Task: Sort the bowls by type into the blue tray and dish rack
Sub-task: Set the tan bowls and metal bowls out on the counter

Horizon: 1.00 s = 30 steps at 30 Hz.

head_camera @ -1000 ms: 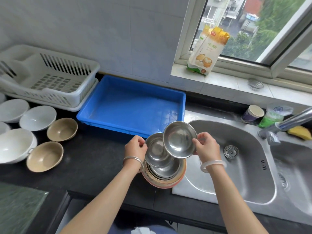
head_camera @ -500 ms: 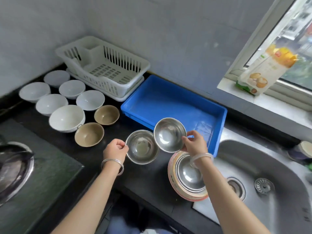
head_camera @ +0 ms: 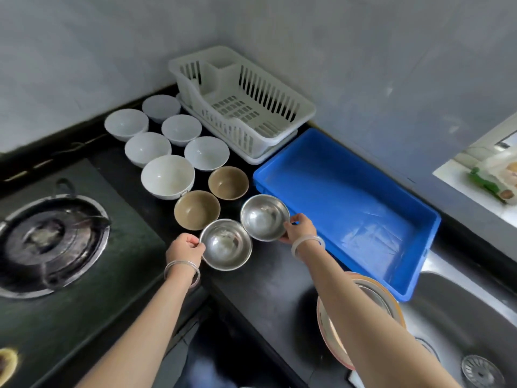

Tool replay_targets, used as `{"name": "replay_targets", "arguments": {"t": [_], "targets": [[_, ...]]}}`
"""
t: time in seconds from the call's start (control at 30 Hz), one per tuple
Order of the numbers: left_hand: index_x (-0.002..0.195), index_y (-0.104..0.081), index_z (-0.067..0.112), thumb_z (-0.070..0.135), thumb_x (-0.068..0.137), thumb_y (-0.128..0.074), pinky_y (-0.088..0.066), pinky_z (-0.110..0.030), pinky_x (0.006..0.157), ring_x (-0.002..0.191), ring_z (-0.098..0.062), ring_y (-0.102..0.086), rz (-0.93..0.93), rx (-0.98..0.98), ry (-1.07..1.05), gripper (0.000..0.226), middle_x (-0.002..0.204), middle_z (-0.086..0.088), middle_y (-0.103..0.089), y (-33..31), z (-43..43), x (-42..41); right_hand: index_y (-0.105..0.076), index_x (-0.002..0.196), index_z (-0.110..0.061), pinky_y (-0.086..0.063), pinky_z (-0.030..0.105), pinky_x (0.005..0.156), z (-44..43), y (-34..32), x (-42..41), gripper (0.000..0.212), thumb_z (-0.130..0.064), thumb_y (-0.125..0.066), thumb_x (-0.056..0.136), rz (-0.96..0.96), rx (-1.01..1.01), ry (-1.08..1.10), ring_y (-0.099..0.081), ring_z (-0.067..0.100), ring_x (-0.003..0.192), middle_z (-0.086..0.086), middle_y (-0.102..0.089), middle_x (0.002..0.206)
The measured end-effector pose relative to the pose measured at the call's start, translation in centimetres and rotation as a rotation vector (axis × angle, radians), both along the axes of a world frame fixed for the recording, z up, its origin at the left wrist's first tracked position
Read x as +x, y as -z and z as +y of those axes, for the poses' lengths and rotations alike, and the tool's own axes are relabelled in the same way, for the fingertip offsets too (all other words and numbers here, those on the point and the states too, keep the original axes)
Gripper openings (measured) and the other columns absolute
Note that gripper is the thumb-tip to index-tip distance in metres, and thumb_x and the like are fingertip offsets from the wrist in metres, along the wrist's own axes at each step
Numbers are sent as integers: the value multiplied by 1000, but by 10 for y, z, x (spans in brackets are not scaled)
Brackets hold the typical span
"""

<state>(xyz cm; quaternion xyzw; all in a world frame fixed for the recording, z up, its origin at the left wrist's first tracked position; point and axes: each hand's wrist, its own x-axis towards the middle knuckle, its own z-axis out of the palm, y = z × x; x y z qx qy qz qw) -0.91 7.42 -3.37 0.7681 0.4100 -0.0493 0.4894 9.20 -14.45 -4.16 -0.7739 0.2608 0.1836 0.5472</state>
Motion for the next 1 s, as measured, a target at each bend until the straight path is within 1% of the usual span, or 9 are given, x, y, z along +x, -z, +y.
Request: {"name": "replay_targets", "arguments": {"t": [0.07, 0.2, 0.3, 0.43, 0.6, 0.7, 0.83, 0.93, 1.0], "targets": [[81, -60, 14, 9, 79, -61, -55, -43, 83, 83, -32, -67, 15, 3, -3, 6, 87, -11, -70, 4, 3, 1, -46, 89, -14, -53, 25, 44, 10, 5, 5, 11, -5, -51, 90, 29, 48, 47, -64, 23, 64, 6, -54, 84], [82, -60, 14, 9, 80, -61, -54, -40, 82, 83, -31, -66, 31, 3, 6, 5, 87, -9, -70, 7, 7, 3, -46, 90, -15, -54, 28, 50, 24, 13, 10, 11, -5, -52, 90, 61, 65, 88, -64, 30, 83, 7, -52, 90], [81, -59, 14, 8, 79, -61, -54, -41, 82, 82, -32, -66, 34, -8, 8, 6, 86, -10, -69, 9, 8, 3, -48, 94, -13, -53, 26, 48, 27, 20, 13, 8, -7, -52, 91, 82, 65, 101, -64, 28, 84, 11, -55, 96], [78, -57, 15, 7, 78, -60, -55, -42, 79, 79, -33, -66, 31, -19, 13, 9, 81, -10, -69, 12, 9, 3, -48, 95, -11, -56, 32, 62, 27, 30, 15, 7, -8, -53, 91, 92, 75, 121, -60, 21, 75, 13, -56, 99], [85, -59, 19, 8, 80, -59, -56, -42, 79, 81, -29, -66, 8, -32, 25, 12, 88, -6, -68, 13, 9, 2, -49, 89, -15, -54, 26, 56, 28, 29, 14, 7, -10, -53, 92, 114, 100, 130, -64, 28, 89, 13, -59, 100], [90, -62, 21, 7, 82, -56, -51, -33, 73, 78, -25, -63, 3, -22, 28, 17, 91, -6, -68, 16, 9, 1, -49, 88, -17, -55, 26, 58, 30, 27, 11, 9, -9, -52, 92, 127, 134, 142, -64, 27, 92, 13, -60, 103], [98, -65, 16, 6, 83, -54, -43, -28, 70, 77, -19, -59, 1, 18, 30, 22, 97, -7, -71, 17, 6, 0, -51, 102, -14, -56, 30, 66, 29, 27, 7, 10, -10, -51, 93, 130, 170, 132, -66, 24, 87, 15, -63, 106], [106, -65, 12, 6, 84, -54, -45, -29, 77, 91, -24, -63, -13, 46, 49, 26, 106, -8, -70, 16, 4, 0, -48, 121, -13, -56, 27, 62, 29, 22, 2, 28, -19, -51, 94, 141, 181, 39, -68, 18, 79, 5, -62, 95], [112, -64, 11, 6, 85, -52, -45, -30, 80, 101, -27, -63, -19, 80, 77, 30, 110, -9, -69, 15, 2, -1, -44, 130, -15, -56, 29, 68, 29, 18, 0, 37, -23, -51, 95, 147, 189, -1, -67, 17, 79, 1, -59, 97]]}}
